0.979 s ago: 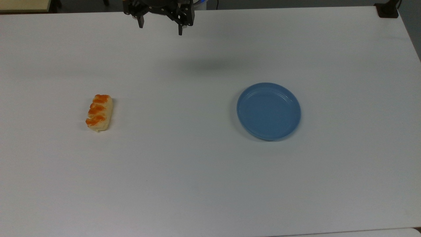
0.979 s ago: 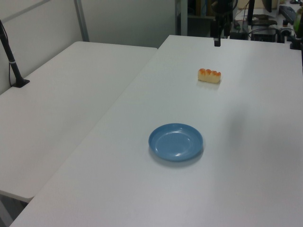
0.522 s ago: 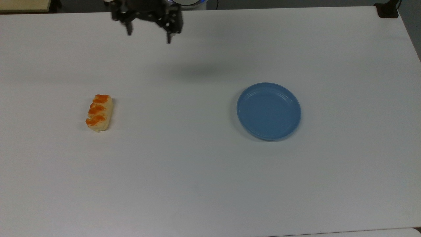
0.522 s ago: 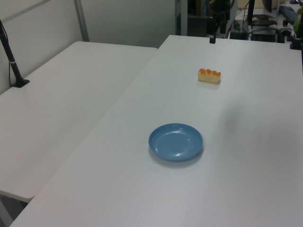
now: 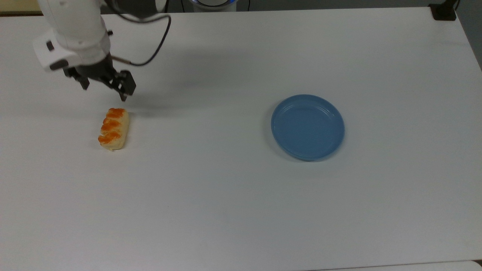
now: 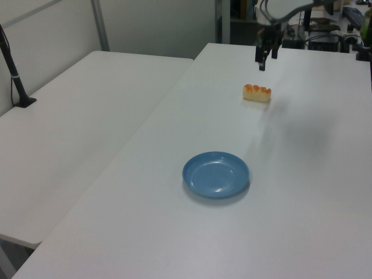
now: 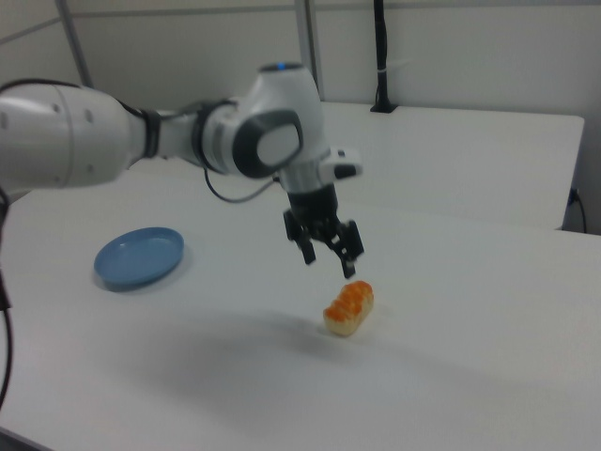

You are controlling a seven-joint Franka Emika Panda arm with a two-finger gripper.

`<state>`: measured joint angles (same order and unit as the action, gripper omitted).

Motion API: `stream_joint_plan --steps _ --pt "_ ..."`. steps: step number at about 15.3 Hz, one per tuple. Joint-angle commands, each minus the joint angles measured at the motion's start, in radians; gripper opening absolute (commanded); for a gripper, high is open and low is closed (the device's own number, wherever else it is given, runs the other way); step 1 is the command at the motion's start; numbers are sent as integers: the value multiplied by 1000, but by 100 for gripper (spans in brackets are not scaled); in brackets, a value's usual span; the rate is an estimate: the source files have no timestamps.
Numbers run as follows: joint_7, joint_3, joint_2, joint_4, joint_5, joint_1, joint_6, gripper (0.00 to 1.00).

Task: Put the bread onto the plate
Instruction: 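Lower the gripper over the orange-topped bread roll and close on it, then lift the bread roll and carry it over the blue plate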

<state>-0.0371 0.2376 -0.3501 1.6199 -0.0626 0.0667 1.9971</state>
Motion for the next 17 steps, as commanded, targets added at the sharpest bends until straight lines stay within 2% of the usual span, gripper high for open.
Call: stream_joint_plan --steps 1,7,9,12,13,14,17 --pt "-1 6 -104 5 12 -18 127 100" --pt "36 5 -204 6 13 -22 261 100" --pt "20 6 -199 6 12 -21 259 85" --pt "-1 6 -162 6 13 -25 230 54" --pt "-1 5 -147 3 15 -30 198 50" --pt "0 5 -121 -3 27 -59 148 50" --pt "34 20 -75 -5 108 -195 102 50"
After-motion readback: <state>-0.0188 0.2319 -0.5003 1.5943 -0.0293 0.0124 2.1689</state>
